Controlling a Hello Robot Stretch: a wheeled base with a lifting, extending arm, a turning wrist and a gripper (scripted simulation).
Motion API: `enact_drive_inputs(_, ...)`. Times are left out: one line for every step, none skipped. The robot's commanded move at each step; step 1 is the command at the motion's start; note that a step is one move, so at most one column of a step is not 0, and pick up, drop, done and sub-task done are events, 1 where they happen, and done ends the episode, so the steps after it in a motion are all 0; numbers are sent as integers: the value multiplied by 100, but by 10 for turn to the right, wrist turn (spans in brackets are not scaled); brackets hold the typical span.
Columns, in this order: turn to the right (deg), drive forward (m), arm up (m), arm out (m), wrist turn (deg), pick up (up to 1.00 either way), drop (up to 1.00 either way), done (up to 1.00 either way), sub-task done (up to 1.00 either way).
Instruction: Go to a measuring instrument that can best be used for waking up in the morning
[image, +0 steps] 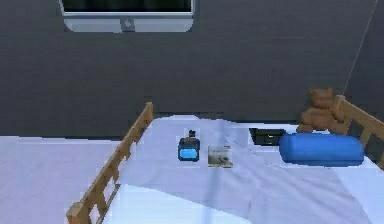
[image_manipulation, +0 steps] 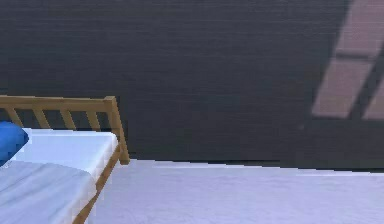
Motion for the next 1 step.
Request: enact_drive_inputs(0,0,0,0,0,0,0,100,0)
